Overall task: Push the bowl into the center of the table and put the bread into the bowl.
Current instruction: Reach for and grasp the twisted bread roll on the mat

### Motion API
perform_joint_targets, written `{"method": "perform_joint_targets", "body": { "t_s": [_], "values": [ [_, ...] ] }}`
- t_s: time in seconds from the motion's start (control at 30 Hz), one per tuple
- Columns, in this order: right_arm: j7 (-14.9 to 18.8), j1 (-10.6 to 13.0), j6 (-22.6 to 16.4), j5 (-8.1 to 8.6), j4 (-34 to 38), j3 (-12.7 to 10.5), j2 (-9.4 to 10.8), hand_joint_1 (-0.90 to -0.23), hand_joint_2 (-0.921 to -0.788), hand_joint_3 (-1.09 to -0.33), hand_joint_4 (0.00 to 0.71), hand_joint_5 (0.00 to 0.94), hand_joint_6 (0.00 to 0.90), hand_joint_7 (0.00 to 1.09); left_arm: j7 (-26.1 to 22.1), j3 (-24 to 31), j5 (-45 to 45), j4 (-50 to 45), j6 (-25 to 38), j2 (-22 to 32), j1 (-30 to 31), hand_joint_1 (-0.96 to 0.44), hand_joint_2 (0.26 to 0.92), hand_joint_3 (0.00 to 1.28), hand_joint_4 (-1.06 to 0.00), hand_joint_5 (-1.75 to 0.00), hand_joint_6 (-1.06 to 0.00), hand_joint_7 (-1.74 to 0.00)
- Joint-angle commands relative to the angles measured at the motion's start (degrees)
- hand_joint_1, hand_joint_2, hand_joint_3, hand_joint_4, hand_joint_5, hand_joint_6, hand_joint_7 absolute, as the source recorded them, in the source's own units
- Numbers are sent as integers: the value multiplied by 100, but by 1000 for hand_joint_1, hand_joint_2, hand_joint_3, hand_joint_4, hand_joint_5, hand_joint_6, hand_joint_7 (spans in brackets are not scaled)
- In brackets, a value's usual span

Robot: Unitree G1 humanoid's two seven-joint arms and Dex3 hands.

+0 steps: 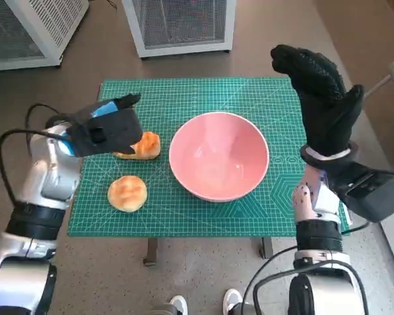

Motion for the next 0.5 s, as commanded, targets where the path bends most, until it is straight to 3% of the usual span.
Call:
{"method": "perform_joint_targets", "body": {
  "t_s": [0.03,0.5],
  "values": [
    [-19,137,12,56,60,12,28,-517,-921,-630,230,11,32,542,190,-197,173,370,-193,-101,-215,-77,737,7,1,1,-164,-37],
    [10,163,74,119,11,-3,9,-530,-921,-608,237,10,32,542,573,-728,536,2101,-559,-498,-830,-120,736,5,-10,-4,-165,-23]
  ]
}}
